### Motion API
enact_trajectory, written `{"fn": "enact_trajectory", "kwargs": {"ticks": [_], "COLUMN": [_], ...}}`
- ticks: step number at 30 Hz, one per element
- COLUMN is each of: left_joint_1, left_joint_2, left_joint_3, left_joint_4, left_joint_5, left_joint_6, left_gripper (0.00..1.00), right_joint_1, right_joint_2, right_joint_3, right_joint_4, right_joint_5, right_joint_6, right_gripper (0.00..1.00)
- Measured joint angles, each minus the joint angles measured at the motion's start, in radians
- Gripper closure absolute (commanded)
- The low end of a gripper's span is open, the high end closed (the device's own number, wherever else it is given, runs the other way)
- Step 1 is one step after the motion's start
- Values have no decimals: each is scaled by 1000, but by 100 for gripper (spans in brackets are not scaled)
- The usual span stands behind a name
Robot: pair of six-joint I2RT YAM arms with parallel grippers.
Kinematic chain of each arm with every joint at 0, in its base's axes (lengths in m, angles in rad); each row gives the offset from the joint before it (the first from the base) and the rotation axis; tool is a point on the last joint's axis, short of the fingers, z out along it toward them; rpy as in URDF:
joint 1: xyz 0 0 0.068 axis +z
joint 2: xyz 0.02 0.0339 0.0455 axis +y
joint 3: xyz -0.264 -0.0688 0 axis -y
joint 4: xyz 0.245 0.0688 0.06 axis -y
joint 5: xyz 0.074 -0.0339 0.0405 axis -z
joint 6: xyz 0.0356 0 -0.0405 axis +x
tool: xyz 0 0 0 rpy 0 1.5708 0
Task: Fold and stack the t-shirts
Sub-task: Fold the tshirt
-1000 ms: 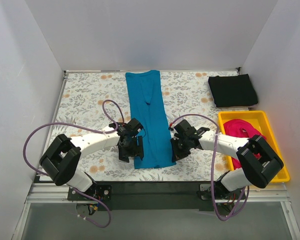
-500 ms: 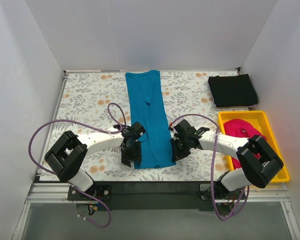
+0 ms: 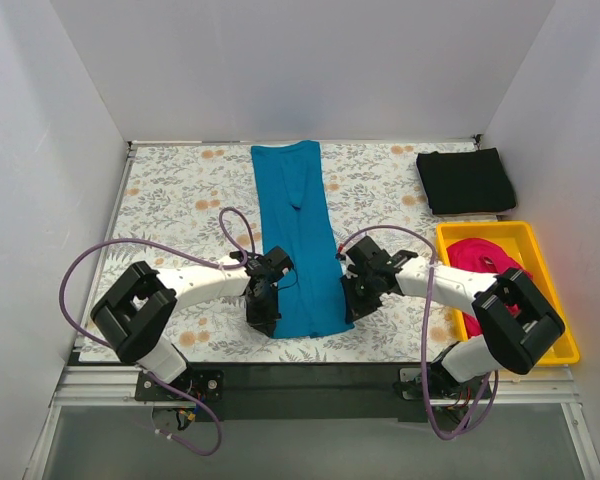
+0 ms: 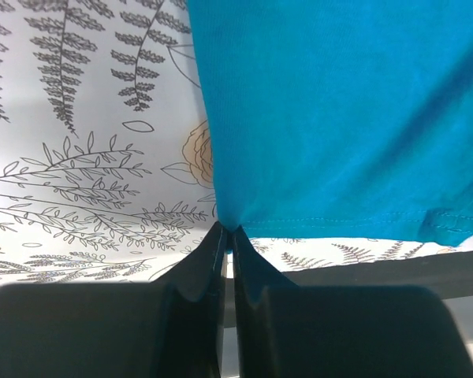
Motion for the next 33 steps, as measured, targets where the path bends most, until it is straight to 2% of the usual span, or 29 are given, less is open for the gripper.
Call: {"fn": "enact_trajectory", "kwargs": {"ticks": [4,11,15,19,27,33], "left_joint_1": [27,205,287,351,432,439], "left_joint_2": [0,34,98,157,224,251], "left_joint_3": [25,208,333,392,419,441], "left_joint_4": [-13,4,42,105,234,342], "left_joint_5": [-24,-72,-118,-151,-218,-250], "left_joint_6": [21,92,137,168,221,267], "left_gripper": [100,100,100,100,100,100], "right_joint_1": [-10,-85,-126,-170,-247,-271], "right_joint_2": [41,171,261,344,485,530], "right_joint_3": [96,381,547,661,792,804], "right_joint_4": [-61,-95,-93,-89,-71,-29], "right_joint_5": [18,27,32,38,35,11], "right_joint_6": [-26,-72,-100,-123,-174,-193], "right_gripper": [99,99,99,99,99,99]}}
